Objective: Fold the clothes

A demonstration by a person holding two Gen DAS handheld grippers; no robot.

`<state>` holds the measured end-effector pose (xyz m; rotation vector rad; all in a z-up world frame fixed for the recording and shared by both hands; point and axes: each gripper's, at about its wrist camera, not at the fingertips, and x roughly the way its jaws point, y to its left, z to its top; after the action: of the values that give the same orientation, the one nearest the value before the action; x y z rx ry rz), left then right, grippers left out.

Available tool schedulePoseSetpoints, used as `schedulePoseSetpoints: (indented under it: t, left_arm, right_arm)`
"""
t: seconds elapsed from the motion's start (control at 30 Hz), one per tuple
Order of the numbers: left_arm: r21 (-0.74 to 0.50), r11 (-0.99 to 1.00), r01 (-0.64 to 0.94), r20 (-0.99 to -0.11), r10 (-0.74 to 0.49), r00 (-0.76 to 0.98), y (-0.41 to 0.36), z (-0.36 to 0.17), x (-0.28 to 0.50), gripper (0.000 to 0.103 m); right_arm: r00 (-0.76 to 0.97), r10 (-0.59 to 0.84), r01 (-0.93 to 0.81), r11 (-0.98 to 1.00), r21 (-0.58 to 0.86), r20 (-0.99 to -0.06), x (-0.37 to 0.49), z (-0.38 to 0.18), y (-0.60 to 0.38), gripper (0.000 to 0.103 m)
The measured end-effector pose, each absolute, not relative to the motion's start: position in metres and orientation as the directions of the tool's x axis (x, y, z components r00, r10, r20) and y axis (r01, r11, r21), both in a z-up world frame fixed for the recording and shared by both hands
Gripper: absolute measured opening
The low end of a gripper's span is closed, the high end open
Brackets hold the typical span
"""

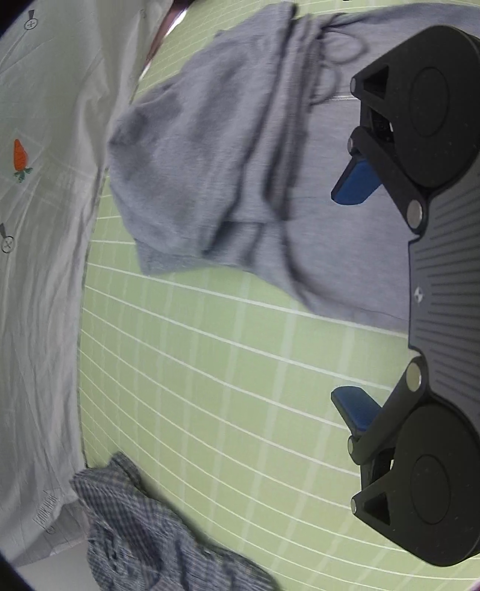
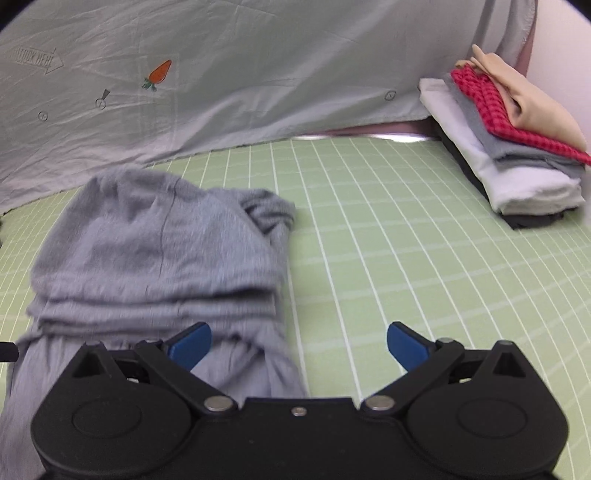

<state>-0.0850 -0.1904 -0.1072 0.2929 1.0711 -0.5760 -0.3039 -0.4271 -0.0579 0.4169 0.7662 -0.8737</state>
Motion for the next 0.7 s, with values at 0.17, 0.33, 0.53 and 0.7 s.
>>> schedulePoseSetpoints:
  t: [0.17, 0.33, 0.53, 0.7]
  left_arm:
    - [-0.057, 0.82, 0.569, -0.9, -0.289, 0.327, -0.161, -0.111, -0.109, 0.103]
    - [-0.064, 0.809, 0.584, -0.916, -0.28, 0.288, -0.138, -0.118, -0.132, 0.103]
    - [-0.082, 0.794, 0.602, -0.928, -0.28, 0.244, -0.119, -0.124, -0.155, 0.103]
    - [-0.11, 0.781, 0.615, -0.937, -0.287, 0.198, -0.109, -0.13, -0.169, 0.103]
  right_arm:
    - [0.386, -0.482, 0.807, 0.59, 0.034, -0.787, -0.333, -0.068, -0.395, 0.103]
    - [0.371, -0.433, 0.804, 0.593, 0.05, -0.821, -0.357, -0.078, -0.366, 0.103]
    - [0.354, -0.383, 0.805, 0.589, 0.07, -0.853, -0.377, -0.088, -0.342, 0.103]
    - [0.342, -0.354, 0.809, 0.581, 0.082, -0.87, -0.388, -0.093, -0.33, 0.103]
